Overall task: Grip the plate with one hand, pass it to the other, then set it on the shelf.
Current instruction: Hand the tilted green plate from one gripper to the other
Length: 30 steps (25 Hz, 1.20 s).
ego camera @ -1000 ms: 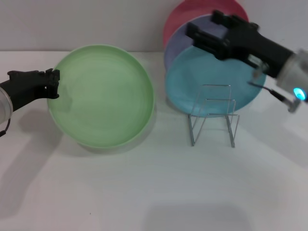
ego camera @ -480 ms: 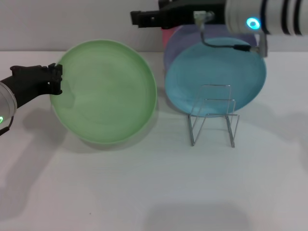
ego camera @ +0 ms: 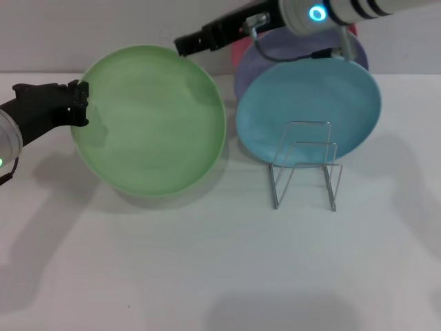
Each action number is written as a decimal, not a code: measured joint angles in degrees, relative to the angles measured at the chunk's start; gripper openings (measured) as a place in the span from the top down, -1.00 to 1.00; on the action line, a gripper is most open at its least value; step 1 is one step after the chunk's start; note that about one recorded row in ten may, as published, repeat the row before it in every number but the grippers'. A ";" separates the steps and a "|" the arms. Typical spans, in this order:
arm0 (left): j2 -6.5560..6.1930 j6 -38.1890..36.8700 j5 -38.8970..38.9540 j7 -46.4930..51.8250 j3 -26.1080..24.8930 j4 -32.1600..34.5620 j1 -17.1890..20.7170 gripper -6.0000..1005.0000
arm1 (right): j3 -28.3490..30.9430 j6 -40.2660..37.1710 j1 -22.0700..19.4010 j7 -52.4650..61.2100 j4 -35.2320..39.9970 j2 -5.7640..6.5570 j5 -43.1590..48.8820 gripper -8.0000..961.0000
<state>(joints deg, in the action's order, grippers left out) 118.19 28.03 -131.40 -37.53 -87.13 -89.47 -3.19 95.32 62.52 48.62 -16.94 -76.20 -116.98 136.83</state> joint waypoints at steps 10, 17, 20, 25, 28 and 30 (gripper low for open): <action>-0.07 0.00 -0.08 0.00 -0.06 0.20 -0.06 0.92 | -0.72 1.09 5.42 2.48 5.33 -1.07 8.09 -0.68; -0.07 0.07 -0.14 0.00 -0.38 0.57 -0.55 0.92 | -1.44 -3.59 7.08 2.38 10.41 -1.66 9.36 -0.68; -0.07 0.14 -0.14 -0.06 -0.56 0.60 -0.77 0.92 | -2.12 -5.20 7.36 2.32 11.75 -1.75 9.30 -0.68; -0.07 0.23 0.00 -0.43 -0.75 0.70 -1.13 0.92 | -3.85 -8.32 8.37 2.37 15.21 -1.89 9.19 -0.68; -0.07 0.28 0.02 -0.44 -0.76 1.03 -1.45 0.92 | -4.68 -9.58 8.70 2.37 16.40 -1.99 9.11 -0.67; -0.07 0.25 0.03 -0.45 -0.76 1.31 -1.64 0.92 | -5.07 -10.11 8.74 2.43 16.76 -2.01 9.08 -0.67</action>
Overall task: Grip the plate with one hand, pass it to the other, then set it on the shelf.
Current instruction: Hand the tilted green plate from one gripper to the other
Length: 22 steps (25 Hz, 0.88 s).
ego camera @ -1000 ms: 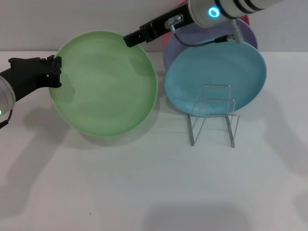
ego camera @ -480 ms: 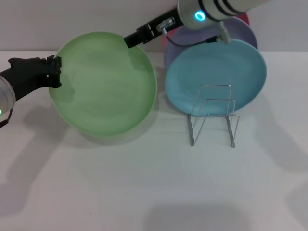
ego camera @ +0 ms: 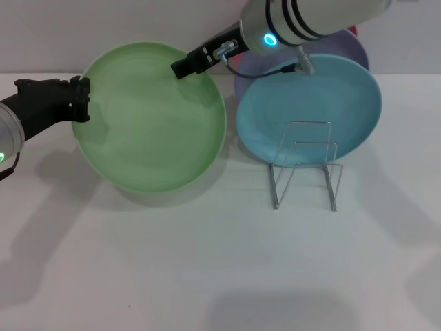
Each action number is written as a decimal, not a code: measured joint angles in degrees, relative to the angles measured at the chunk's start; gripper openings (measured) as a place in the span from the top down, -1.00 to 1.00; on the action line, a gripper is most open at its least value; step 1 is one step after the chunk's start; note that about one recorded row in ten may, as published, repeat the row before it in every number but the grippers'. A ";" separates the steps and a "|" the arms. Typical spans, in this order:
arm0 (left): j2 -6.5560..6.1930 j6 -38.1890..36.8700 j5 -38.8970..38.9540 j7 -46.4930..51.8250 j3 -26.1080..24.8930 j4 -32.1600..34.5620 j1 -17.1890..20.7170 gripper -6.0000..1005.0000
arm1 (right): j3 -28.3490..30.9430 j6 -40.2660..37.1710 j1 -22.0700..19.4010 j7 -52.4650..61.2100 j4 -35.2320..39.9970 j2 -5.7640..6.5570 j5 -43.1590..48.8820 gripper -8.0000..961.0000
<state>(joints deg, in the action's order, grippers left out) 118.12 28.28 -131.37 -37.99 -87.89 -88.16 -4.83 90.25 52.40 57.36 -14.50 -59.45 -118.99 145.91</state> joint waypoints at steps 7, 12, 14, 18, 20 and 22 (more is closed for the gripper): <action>0.07 -0.18 0.15 -0.03 0.26 0.19 -0.46 0.92 | -0.17 -1.01 0.01 -0.25 1.56 -0.01 -0.68 -0.67; 0.15 -0.21 0.25 -0.05 0.42 0.19 -0.61 0.92 | -0.14 -1.07 -0.11 -0.38 2.15 -0.01 -0.72 -0.67; 0.19 -0.23 0.25 -0.05 0.43 0.19 -0.65 0.92 | -0.09 -1.11 -0.20 -0.38 2.18 -0.01 -0.72 -0.67; 0.19 -0.25 0.27 -0.05 0.48 0.19 -0.70 0.92 | -0.17 -1.70 -0.59 -0.42 2.54 0.01 -0.73 -0.56; 0.18 -0.25 0.34 -0.03 0.52 0.19 -0.71 0.92 | -0.17 -1.73 -0.63 -0.48 2.65 0.03 -0.73 -0.33; 0.17 -0.19 0.38 0.01 0.53 0.17 -0.75 0.92 | -0.17 -1.73 -0.67 -0.56 2.66 0.04 -0.73 -0.19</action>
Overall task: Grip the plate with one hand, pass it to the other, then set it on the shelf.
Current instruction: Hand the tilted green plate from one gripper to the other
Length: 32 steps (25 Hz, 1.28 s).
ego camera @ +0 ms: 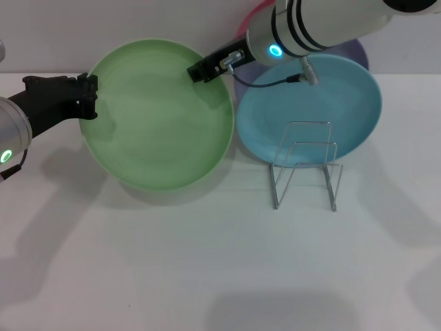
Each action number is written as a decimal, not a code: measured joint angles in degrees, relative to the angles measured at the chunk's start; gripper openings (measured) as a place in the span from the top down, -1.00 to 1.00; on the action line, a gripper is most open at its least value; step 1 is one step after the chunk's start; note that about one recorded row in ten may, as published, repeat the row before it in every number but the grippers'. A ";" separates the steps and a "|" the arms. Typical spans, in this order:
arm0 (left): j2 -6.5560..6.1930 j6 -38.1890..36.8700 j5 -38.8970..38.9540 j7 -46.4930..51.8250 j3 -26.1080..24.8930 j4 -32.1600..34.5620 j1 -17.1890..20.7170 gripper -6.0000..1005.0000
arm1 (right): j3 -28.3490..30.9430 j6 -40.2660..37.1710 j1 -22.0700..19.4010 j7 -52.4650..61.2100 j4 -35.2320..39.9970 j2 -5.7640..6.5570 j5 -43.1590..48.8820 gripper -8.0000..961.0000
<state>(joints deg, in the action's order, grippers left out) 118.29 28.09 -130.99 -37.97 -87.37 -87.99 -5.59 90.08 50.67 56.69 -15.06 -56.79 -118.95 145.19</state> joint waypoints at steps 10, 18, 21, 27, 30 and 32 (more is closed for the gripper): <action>0.09 0.09 0.03 0.06 0.00 -0.09 -0.04 0.92 | 0.01 -0.49 -0.05 -0.94 0.13 0.04 0.00 0.10; 0.07 -0.07 0.03 0.09 0.00 0.01 -0.42 0.92 | 0.01 -1.75 -0.10 -1.96 1.03 0.04 -1.47 0.22; 0.03 -0.07 0.03 0.09 0.00 0.02 -0.56 0.92 | -0.27 -3.62 -0.60 -6.95 1.79 0.01 -4.88 0.27; 0.01 -0.46 0.85 0.08 -0.04 -0.06 -0.42 0.91 | -2.68 -5.29 -2.18 -11.84 1.63 0.08 -8.01 0.43; -0.18 -0.60 2.36 -0.01 -0.05 0.09 -0.24 0.91 | -3.79 -5.30 -2.52 -11.83 1.21 0.09 -8.02 0.58; -0.18 -0.60 2.47 -0.07 -0.05 0.09 -0.17 0.91 | -4.12 -5.30 -2.64 -11.83 1.09 0.09 -8.02 0.61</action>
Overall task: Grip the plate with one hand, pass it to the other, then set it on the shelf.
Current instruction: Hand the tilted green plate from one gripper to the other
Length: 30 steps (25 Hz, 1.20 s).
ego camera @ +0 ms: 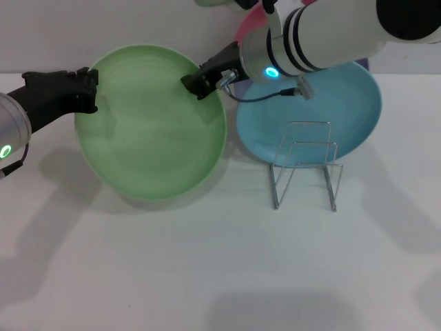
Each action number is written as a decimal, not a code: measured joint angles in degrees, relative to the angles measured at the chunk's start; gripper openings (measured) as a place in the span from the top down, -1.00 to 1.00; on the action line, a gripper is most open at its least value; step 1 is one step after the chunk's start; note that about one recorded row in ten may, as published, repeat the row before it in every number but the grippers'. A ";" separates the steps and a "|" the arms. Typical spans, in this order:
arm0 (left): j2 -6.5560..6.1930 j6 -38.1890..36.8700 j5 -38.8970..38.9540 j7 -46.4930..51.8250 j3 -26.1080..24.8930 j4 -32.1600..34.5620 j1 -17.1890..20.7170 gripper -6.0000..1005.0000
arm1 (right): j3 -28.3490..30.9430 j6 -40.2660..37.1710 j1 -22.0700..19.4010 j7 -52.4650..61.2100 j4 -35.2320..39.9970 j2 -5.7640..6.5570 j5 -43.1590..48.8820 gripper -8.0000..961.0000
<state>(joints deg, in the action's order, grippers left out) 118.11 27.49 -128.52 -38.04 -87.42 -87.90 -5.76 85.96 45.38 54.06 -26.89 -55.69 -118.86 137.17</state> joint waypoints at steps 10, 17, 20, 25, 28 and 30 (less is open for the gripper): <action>0.11 0.03 0.07 -0.33 0.89 -0.91 0.11 0.56 | -1.06 0.29 -2.36 0.28 -3.91 -0.12 0.39 0.68; 0.11 0.01 0.33 -1.23 1.02 -1.63 0.14 0.43 | -1.15 0.36 -2.74 0.10 -4.41 -0.08 0.58 0.76; 0.17 -0.19 0.29 -1.51 1.03 -2.00 0.14 0.42 | -1.15 0.32 -2.92 0.60 -4.74 -0.10 1.77 0.78; 0.08 -2.27 0.23 -3.19 0.66 -2.87 1.04 0.26 | -0.17 0.17 -5.02 1.42 -9.06 -0.09 5.10 0.80; 0.02 -4.87 0.19 -4.36 0.34 -3.00 1.67 0.04 | 1.67 0.16 -7.45 1.24 -13.70 0.00 6.06 0.82; 0.02 -5.81 0.12 -4.39 0.32 -2.96 1.90 -0.05 | 1.88 0.14 -8.21 1.08 -14.97 0.01 6.18 0.85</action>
<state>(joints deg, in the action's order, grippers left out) 118.13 21.68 -128.40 -42.43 -87.09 -90.86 -3.86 87.84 45.52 45.85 -25.82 -70.66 -118.85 143.35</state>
